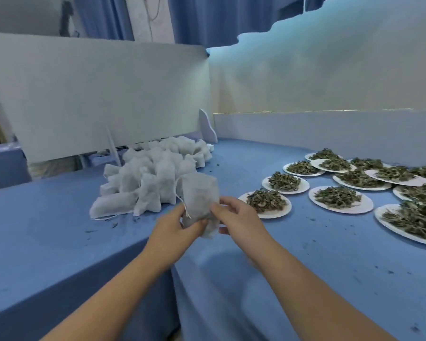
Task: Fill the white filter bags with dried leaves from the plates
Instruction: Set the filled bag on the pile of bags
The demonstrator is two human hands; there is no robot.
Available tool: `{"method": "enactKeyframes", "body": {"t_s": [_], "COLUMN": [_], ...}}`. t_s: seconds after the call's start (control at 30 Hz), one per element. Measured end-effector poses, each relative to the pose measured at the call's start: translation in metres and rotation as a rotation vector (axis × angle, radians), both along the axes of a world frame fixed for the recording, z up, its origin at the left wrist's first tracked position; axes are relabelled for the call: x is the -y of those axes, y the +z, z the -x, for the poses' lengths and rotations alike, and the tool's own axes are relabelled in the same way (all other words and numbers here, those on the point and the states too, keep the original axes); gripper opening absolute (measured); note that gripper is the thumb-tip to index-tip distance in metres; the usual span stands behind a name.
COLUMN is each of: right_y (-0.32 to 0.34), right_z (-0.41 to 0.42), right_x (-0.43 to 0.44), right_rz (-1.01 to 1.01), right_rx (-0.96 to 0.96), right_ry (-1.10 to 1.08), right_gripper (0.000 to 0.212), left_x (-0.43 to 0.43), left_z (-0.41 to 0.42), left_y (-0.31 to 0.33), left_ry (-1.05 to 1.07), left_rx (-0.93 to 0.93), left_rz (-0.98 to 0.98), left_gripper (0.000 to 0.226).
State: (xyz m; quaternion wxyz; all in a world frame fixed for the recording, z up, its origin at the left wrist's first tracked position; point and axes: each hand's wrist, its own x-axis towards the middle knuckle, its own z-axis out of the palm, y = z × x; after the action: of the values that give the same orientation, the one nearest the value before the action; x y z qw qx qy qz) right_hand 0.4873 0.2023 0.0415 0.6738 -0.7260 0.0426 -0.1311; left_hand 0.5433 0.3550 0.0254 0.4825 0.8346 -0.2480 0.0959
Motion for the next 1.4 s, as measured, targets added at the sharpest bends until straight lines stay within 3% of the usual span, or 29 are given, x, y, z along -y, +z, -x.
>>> {"method": "enactKeyframes", "body": {"t_s": [0.1, 0.23, 0.4, 0.53, 0.7, 0.83, 0.93, 1.03, 1.13, 1.4], "right_y": [-0.026, -0.04, -0.048, -0.051, -0.052, -0.048, -0.048, -0.041, -0.026, 0.007], "right_z": [-0.014, -0.022, -0.032, -0.038, -0.041, -0.037, -0.031, -0.021, -0.003, 0.126], "right_x": [0.014, 0.044, 0.051, 0.058, 0.059, 0.057, 0.052, 0.047, 0.052, 0.134], "right_rz": [-0.103, -0.461, -0.548, -0.629, -0.659, -0.67, -0.624, -0.542, -0.546, -0.363], "right_rx": [-0.104, -0.123, -0.148, -0.158, -0.152, -0.146, -0.074, 0.011, 0.051, 0.11], "right_ry": [0.081, 0.116, 0.132, 0.151, 0.134, 0.106, 0.026, -0.088, -0.17, -0.377], "right_gripper": [0.035, 0.033, 0.035, 0.049, 0.057, 0.054, 0.039, 0.023, 0.018, 0.021], "left_x": [-0.013, -0.009, 0.014, 0.021, 0.015, 0.012, 0.015, 0.023, 0.044, 0.153], "left_z": [-0.051, -0.118, -0.175, -0.202, -0.218, -0.207, -0.18, -0.135, -0.074, 0.065], "left_y": [-0.003, -0.014, -0.032, -0.034, -0.025, -0.024, -0.017, -0.009, -0.001, 0.01], "left_ry": [0.185, 0.279, 0.338, 0.425, 0.559, 0.571, 0.423, 0.092, -0.146, -0.572], "left_rx": [0.029, 0.005, -0.014, -0.026, -0.004, 0.08, 0.164, 0.214, 0.238, 0.053], "left_rz": [-0.007, -0.077, -0.1, -0.144, -0.126, -0.161, -0.174, -0.177, -0.18, 0.013], "left_gripper": [0.017, 0.017, 0.026, 0.033, 0.062, 0.057, 0.036, 0.005, 0.02, 0.016]}}
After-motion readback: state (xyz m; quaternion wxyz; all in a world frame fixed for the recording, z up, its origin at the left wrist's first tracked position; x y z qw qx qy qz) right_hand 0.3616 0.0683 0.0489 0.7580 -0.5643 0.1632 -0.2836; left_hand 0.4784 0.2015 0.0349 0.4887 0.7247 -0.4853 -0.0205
